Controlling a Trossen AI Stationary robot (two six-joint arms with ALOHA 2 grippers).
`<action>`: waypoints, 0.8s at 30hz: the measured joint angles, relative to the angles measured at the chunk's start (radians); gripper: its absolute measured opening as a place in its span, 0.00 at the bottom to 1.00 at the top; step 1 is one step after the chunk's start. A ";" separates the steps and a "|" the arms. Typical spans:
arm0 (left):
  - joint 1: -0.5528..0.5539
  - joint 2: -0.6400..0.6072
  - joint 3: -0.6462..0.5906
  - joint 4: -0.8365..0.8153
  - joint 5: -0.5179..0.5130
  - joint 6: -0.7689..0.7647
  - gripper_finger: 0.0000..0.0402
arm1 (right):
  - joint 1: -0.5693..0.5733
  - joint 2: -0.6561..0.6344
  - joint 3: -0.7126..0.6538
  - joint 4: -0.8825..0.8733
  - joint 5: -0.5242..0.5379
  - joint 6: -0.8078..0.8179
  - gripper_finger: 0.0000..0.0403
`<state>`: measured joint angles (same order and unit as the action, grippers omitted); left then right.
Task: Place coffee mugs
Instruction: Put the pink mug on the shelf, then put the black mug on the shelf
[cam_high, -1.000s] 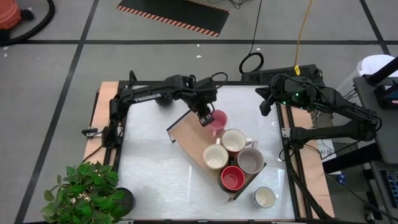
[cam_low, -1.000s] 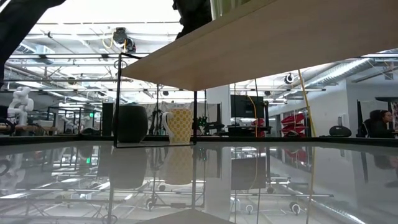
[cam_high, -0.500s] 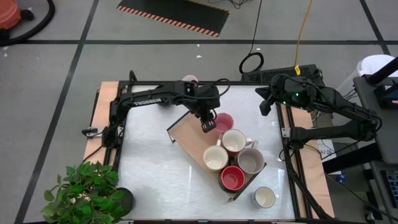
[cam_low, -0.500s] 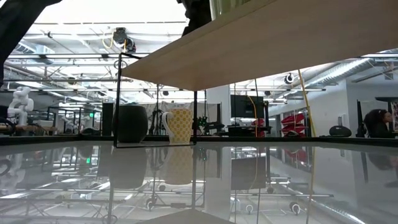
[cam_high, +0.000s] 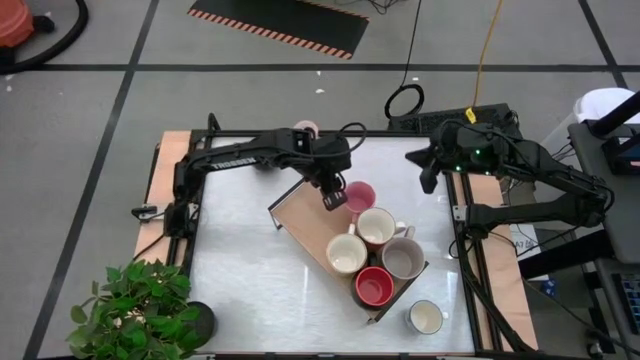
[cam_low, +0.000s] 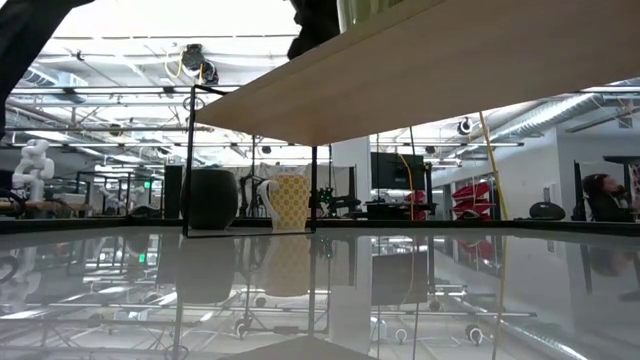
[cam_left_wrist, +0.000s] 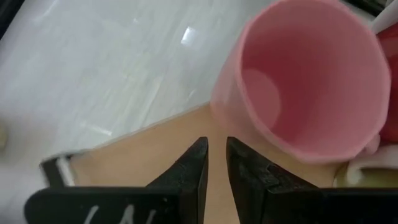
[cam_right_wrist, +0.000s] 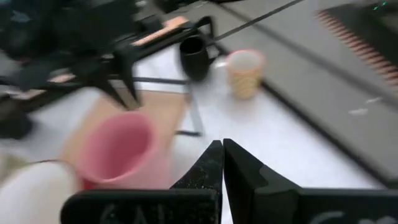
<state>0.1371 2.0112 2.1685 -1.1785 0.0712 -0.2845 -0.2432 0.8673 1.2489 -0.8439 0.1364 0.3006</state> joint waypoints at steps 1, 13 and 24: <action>0.000 -0.003 0.000 -0.011 -0.006 -0.006 0.16 | 0.000 -0.002 0.000 0.002 -0.033 0.033 0.00; 0.013 -0.041 0.001 -0.138 -0.104 -0.011 0.16 | 0.075 0.000 0.061 -0.024 -0.163 0.263 0.00; 0.065 -0.077 0.000 -0.174 -0.124 -0.063 0.16 | 0.087 0.150 0.197 -0.035 -0.133 0.279 0.00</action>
<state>0.2019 1.9342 2.1681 -1.3523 -0.0532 -0.3473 -0.1558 1.0178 1.4458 -0.8785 0.0032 0.5796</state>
